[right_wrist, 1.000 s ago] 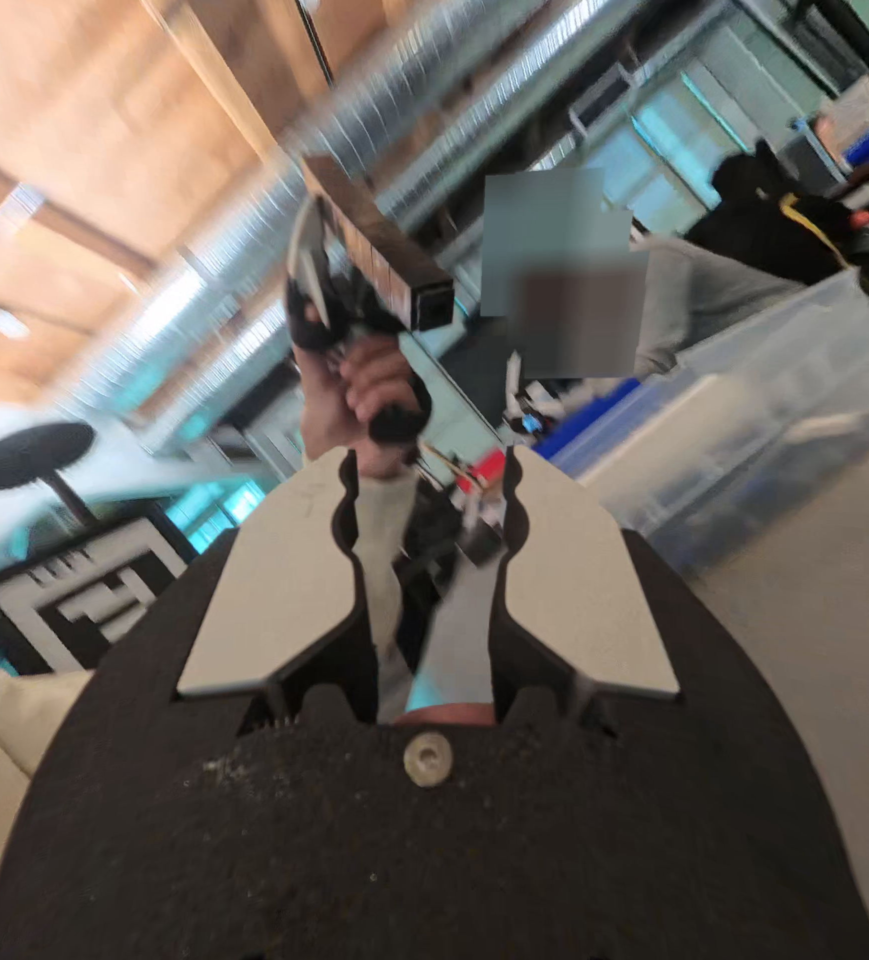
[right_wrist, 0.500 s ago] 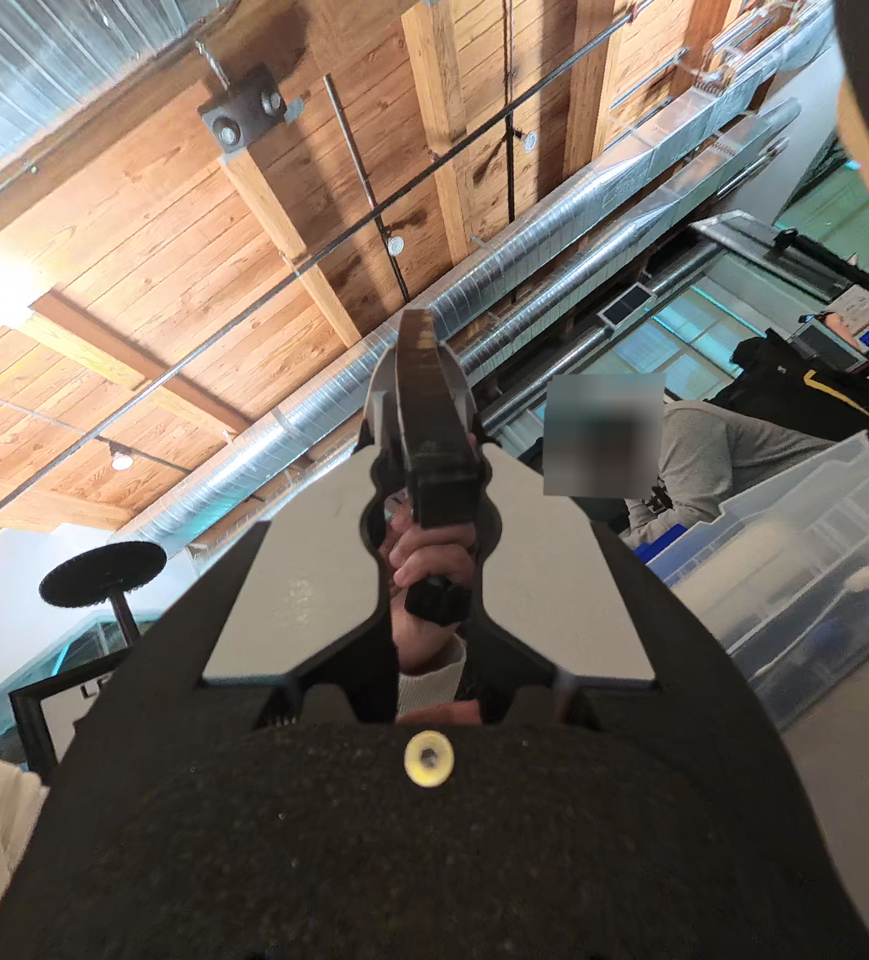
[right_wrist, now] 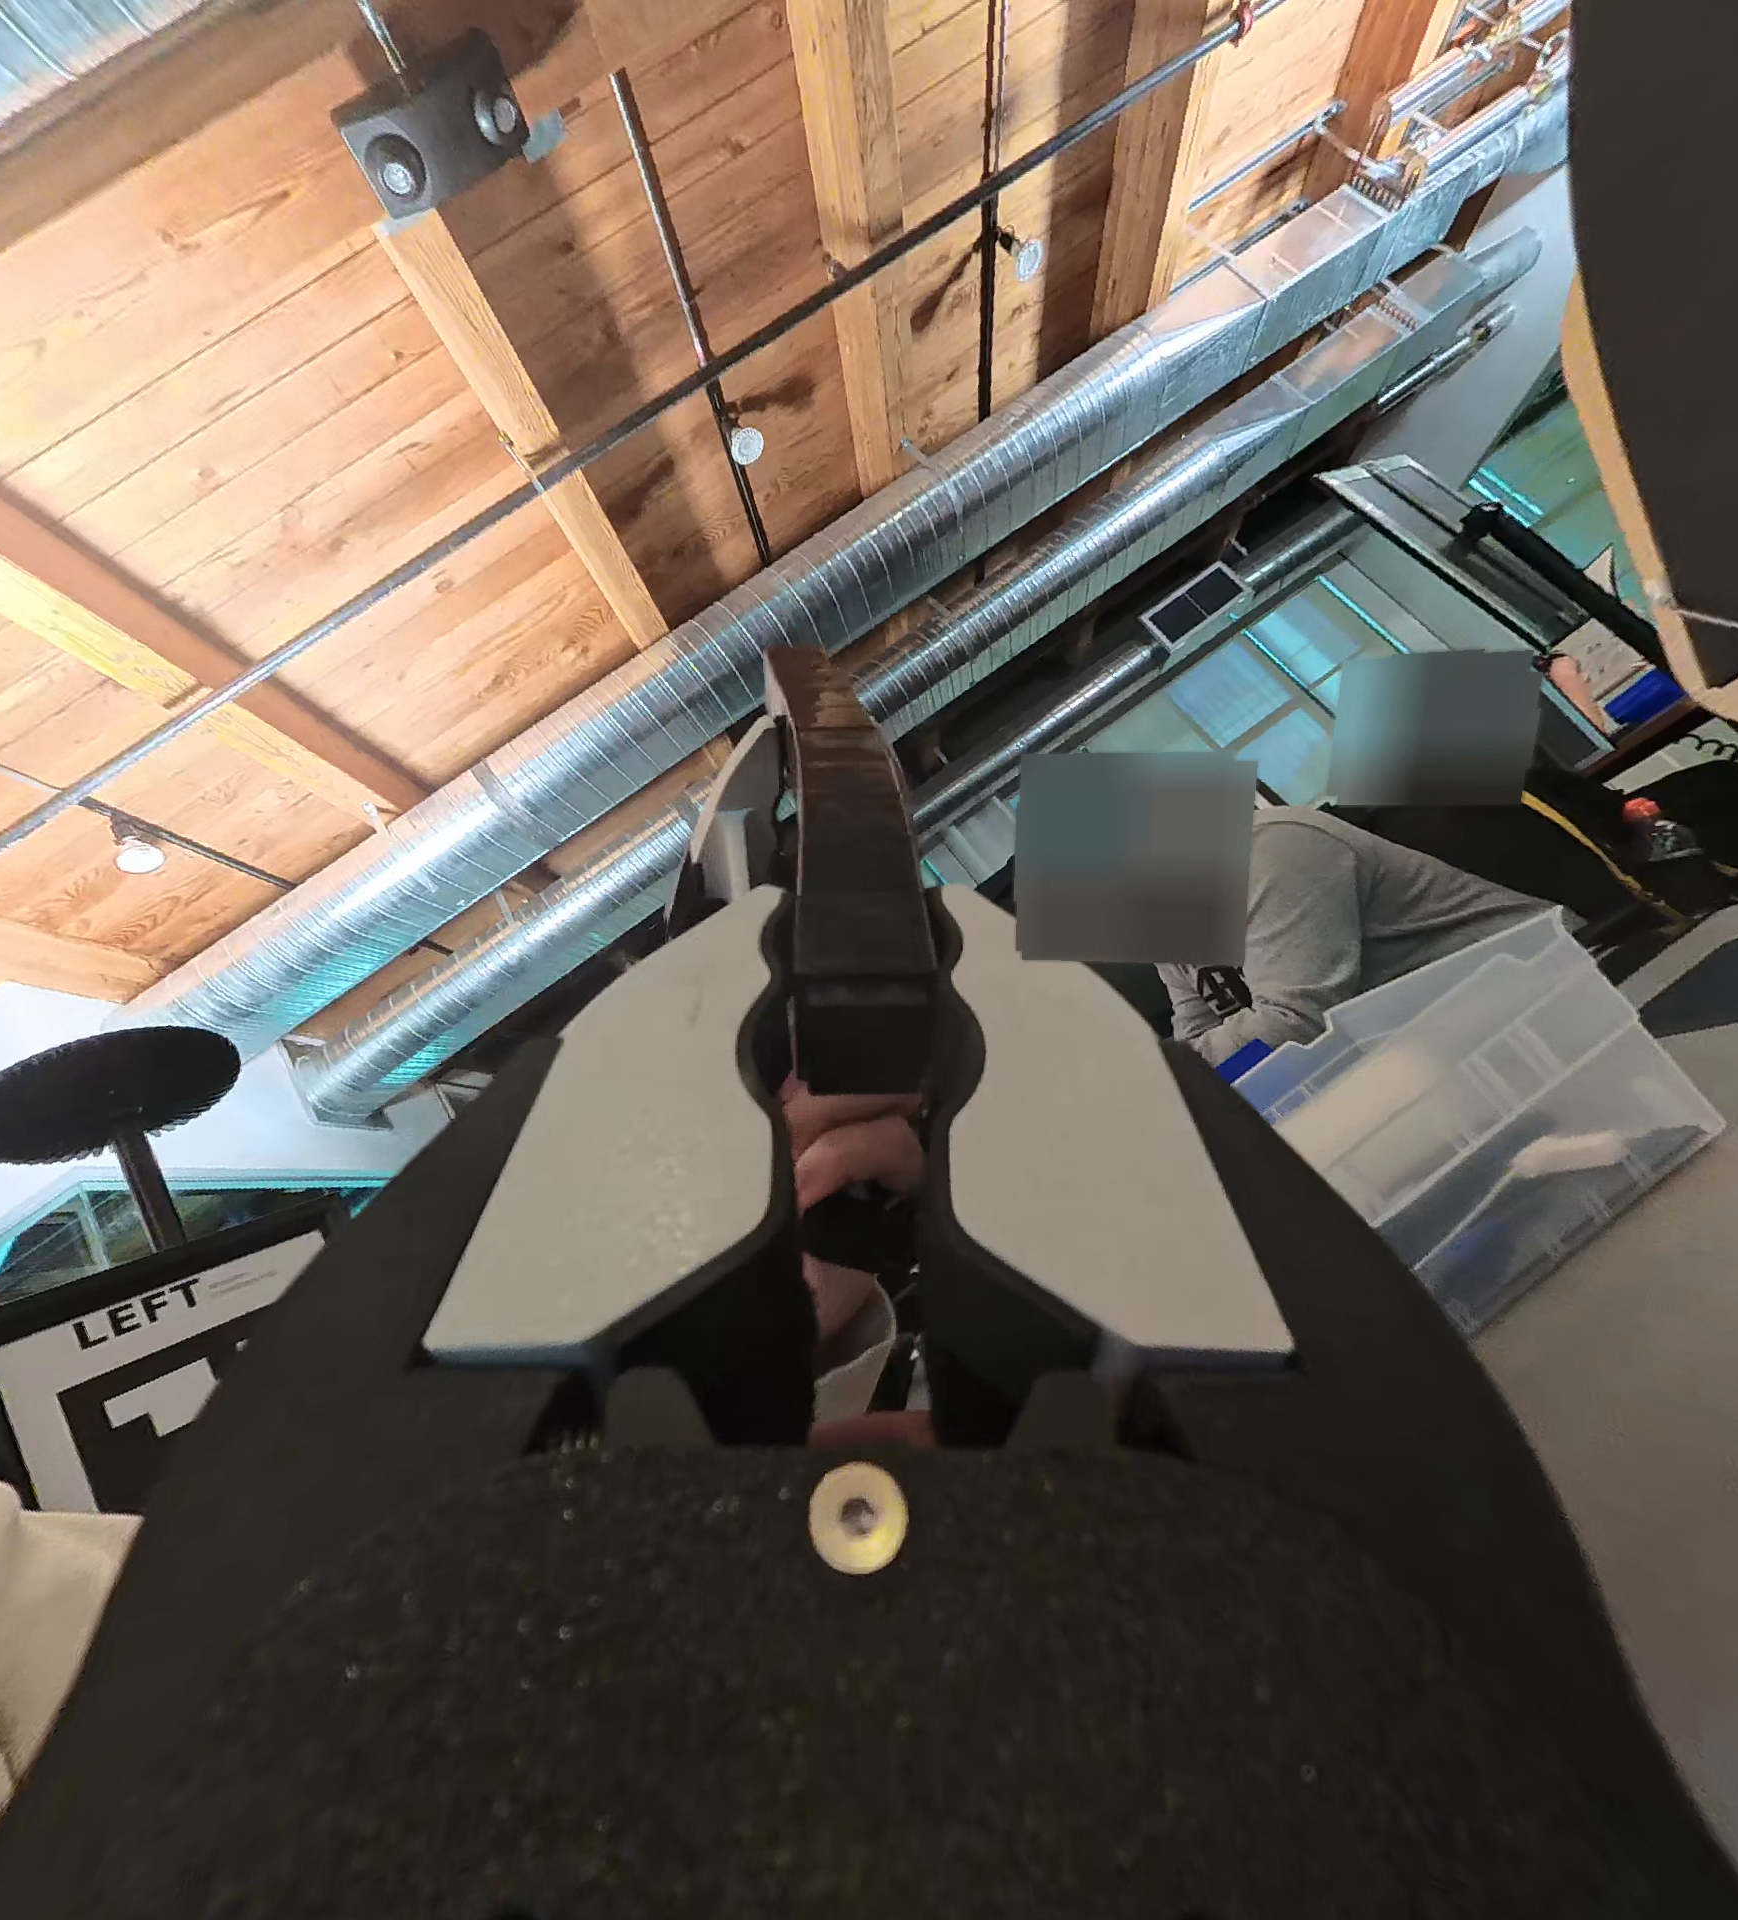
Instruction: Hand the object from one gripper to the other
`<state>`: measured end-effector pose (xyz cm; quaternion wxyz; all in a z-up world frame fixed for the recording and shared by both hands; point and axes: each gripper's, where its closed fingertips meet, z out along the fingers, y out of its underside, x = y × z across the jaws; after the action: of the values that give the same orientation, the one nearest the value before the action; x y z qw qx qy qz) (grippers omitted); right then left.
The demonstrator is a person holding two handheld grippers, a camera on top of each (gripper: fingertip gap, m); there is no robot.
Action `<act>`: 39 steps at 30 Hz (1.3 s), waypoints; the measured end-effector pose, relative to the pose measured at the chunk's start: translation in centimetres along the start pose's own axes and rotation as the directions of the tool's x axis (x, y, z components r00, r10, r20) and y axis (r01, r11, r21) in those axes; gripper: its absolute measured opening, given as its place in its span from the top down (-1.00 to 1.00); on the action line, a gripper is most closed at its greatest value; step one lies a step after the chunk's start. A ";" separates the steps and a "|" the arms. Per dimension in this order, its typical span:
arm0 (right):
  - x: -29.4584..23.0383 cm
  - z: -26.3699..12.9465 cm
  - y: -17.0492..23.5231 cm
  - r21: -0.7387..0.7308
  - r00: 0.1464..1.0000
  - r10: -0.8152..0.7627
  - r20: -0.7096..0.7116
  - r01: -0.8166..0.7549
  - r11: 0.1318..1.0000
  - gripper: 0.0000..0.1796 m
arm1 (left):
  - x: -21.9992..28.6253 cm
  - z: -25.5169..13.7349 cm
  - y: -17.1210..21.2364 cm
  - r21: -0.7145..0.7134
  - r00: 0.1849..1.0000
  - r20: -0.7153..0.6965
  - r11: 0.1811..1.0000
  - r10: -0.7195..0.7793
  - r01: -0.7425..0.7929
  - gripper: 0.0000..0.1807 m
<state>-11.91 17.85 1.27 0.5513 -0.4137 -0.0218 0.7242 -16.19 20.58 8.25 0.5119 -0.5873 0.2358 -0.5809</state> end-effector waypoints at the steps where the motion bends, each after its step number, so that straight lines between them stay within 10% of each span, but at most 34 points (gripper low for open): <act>1: 0.1 -0.1 0.0 -0.007 1.000 0.004 -0.003 -0.004 1.000 0.75 | -0.1 0.1 0.1 -0.004 1.000 0.004 1.000 -0.001 0.001 0.76; 8: 0.0 -0.5 -0.5 -0.021 0.999 0.036 0.021 -0.035 0.999 0.76 | -0.1 0.0 0.6 -0.127 1.000 0.003 0.992 0.002 -0.001 0.74; 13: -0.5 -0.8 -1.8 -0.129 0.998 -0.067 -0.007 0.066 0.989 0.75 | -0.9 -2.7 -1.2 -0.255 0.984 0.049 0.955 0.172 -0.154 0.33; 23: -2.7 -1.3 -4.8 -0.377 0.982 -0.184 -0.046 0.153 0.914 0.75 | -0.6 -7.9 0.2 -0.574 0.810 -0.003 0.662 0.587 -0.482 0.32; 30: -3.4 -2.1 -4.2 -0.424 0.991 -0.130 0.013 0.123 0.897 0.75 | 1.6 -6.1 1.2 -0.433 0.961 -0.161 0.860 0.223 -0.272 0.34; 39: -3.3 -2.4 -2.1 -0.519 0.984 -0.173 0.050 0.174 0.837 0.75 | 1.7 -4.8 4.7 -0.495 0.965 -0.262 0.856 0.014 -0.147 0.50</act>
<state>-8.64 14.97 2.56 0.4819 -0.5432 -0.2547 0.6386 -18.75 15.81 3.94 0.3283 -0.6135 0.4682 -0.5446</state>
